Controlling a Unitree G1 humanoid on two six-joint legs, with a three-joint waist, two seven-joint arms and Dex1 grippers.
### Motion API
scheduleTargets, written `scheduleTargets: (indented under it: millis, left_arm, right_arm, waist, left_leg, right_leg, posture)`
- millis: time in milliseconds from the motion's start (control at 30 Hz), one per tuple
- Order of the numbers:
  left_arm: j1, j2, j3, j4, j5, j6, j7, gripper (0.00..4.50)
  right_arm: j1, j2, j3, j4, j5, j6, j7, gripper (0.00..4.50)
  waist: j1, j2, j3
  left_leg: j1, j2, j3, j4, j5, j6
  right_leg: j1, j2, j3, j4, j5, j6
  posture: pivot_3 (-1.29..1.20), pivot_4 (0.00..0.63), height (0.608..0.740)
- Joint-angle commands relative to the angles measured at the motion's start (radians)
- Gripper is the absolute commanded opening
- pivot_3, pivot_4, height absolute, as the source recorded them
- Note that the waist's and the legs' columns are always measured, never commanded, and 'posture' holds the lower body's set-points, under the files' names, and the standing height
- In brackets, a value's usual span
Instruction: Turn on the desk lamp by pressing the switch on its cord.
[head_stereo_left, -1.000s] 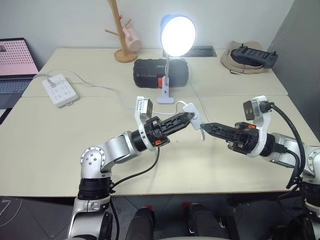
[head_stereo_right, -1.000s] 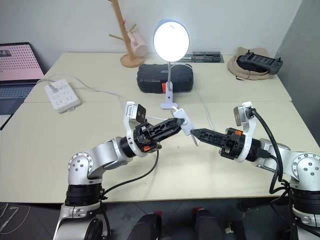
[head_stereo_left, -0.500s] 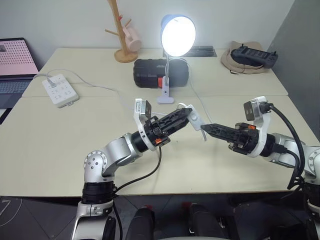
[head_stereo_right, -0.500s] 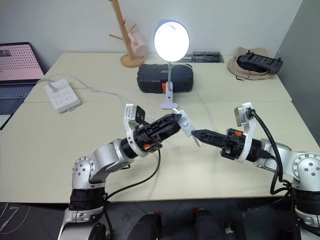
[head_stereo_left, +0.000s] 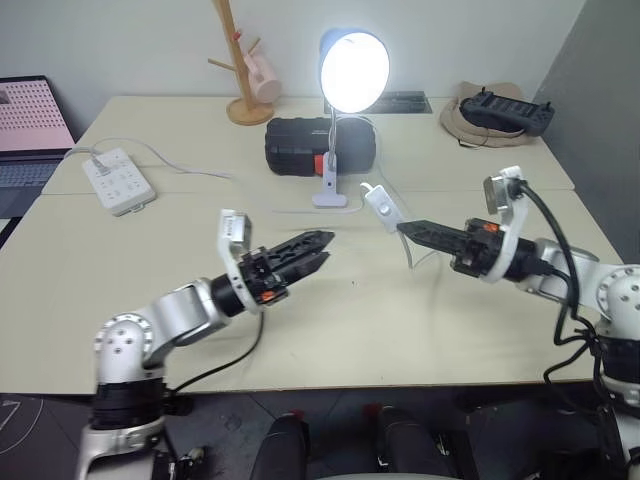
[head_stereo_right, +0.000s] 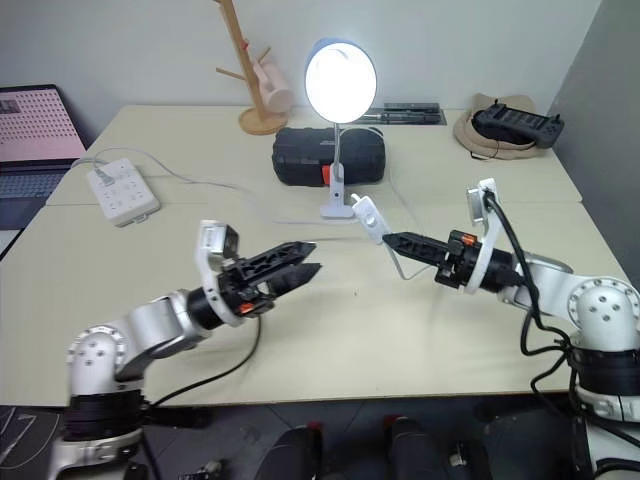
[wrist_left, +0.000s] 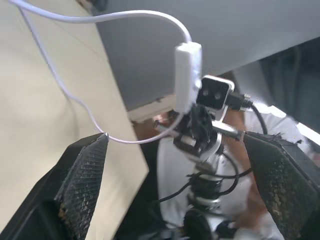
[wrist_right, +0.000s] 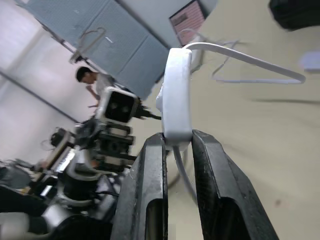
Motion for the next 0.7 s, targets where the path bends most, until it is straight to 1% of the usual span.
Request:
scheduleTargets:
  millis: [33,133,167,200,233,267,300,433,500,533,567,700]
  left_arm:
    - [-0.056,0.148,-0.003,-0.092,0.297,-0.034,-0.254,4.46]
    - [-0.106,0.241,-0.060,-0.114,0.547,-0.139,-0.410,4.46]
    - [-0.121,0.256,-0.075,-0.113,0.605,-0.166,-0.443,4.46]
    - [-0.119,0.299,-0.118,-0.138,0.705,-0.214,-0.510,4.46]
    - [-0.115,0.327,-0.149,-0.156,0.776,-0.247,-0.560,4.46]
    - [-0.103,0.354,-0.176,-0.172,0.840,-0.281,-0.609,4.46]
    - [-0.092,0.375,-0.195,-0.182,0.895,-0.313,-0.648,4.46]
    - [-0.077,0.379,-0.187,-0.166,0.981,-0.354,-0.704,4.46]
    - [-0.064,0.380,-0.178,-0.167,1.009,-0.361,-0.731,4.50]
    - [-0.061,0.378,-0.172,-0.167,1.014,-0.359,-0.737,4.50]
    - [-0.059,0.374,-0.166,-0.166,1.020,-0.358,-0.744,4.50]
    - [-0.070,0.360,-0.137,-0.141,1.023,-0.344,-0.763,4.50]
  right_arm:
    - [-0.107,-0.027,0.220,0.082,-0.444,-0.172,0.130,0.36]
    - [-0.205,-0.013,0.428,0.230,-0.786,-0.347,0.220,0.36]
    - [-0.232,0.000,0.472,0.282,-0.868,-0.396,0.239,0.36]
    - [-0.261,0.014,0.521,0.335,-0.954,-0.456,0.275,0.36]
    - [-0.278,0.025,0.548,0.372,-1.008,-0.496,0.304,0.36]
    - [-0.290,0.040,0.558,0.402,-1.043,-0.522,0.334,0.36]
    - [-0.300,0.057,0.560,0.429,-1.068,-0.539,0.359,0.36]
    - [-0.316,0.099,0.560,0.510,-1.174,-0.614,0.441,0.36]
    - [-0.311,0.105,0.535,0.529,-1.191,-0.621,0.482,1.07]
    - [-0.308,0.106,0.524,0.530,-1.195,-0.623,0.499,1.12]
    - [-0.306,0.106,0.512,0.528,-1.200,-0.623,0.512,1.28]
    - [-0.263,0.086,0.434,0.419,-1.157,-0.560,0.575,2.30]
  waist:
    - [-0.001,0.000,0.000]
    - [0.002,0.001,0.001]
    - [0.003,0.001,0.001]
    - [0.003,0.001,0.001]
    - [0.001,0.001,0.001]
    - [0.001,0.002,0.001]
    - [0.000,0.002,0.001]
    - [0.001,0.002,0.001]
    - [0.001,0.002,0.001]
    - [0.001,0.002,0.001]
    - [0.001,0.002,0.001]
    - [0.001,0.002,0.002]
  left_leg:
    - [0.000,0.000,0.000,0.000,0.000,0.000]
    - [0.000,0.000,0.001,-0.002,0.000,0.000]
    - [-0.001,0.000,0.001,-0.003,0.000,0.000]
    - [-0.001,0.000,0.002,-0.004,0.000,0.000]
    - [-0.002,0.000,0.002,-0.004,0.000,0.000]
    - [-0.003,0.000,0.002,-0.004,0.000,-0.001]
    - [-0.004,0.000,0.003,-0.005,0.000,-0.001]
    - [-0.013,0.001,0.003,-0.005,0.001,-0.007]
    - [-0.018,0.001,0.003,-0.004,0.001,-0.007]
    - [-0.018,0.001,0.003,-0.004,0.001,-0.007]
    - [-0.018,0.000,0.003,-0.005,0.001,-0.007]
    - [-0.018,0.000,0.002,-0.003,-0.001,-0.003]
  right_leg:
    - [0.000,0.000,0.000,0.000,0.000,-0.001]
    - [0.000,0.000,0.000,-0.004,-0.001,-0.002]
    - [0.000,0.000,-0.001,-0.006,-0.001,-0.002]
    - [0.000,0.000,0.000,-0.008,0.001,0.001]
    - [0.000,-0.001,0.000,-0.009,0.001,0.001]
    - [-0.001,-0.001,0.000,-0.010,0.004,-0.004]
    - [-0.002,-0.001,0.000,-0.011,0.004,-0.004]
    - [-0.011,-0.003,-0.001,-0.010,0.004,-0.005]
    - [-0.016,-0.003,-0.001,-0.009,0.004,-0.005]
    - [-0.015,-0.003,-0.001,-0.009,0.004,-0.005]
    - [-0.015,-0.004,-0.001,-0.009,0.004,-0.005]
    - [-0.015,-0.004,-0.002,-0.007,0.004,-0.005]
  posture:
    - [0.00,0.150,0.740]
    - [0.00,0.150,0.740]
    - [0.00,0.150,0.740]
    - [0.00,0.150,0.740]
    - [0.00,0.150,0.740]
    - [0.00,0.150,0.740]
    - [0.00,0.150,0.740]
    - [0.00,0.150,0.740]
    - [0.00,0.150,0.740]
    - [0.00,0.150,0.740]
    - [0.00,0.150,0.740]
    - [0.00,0.150,0.740]
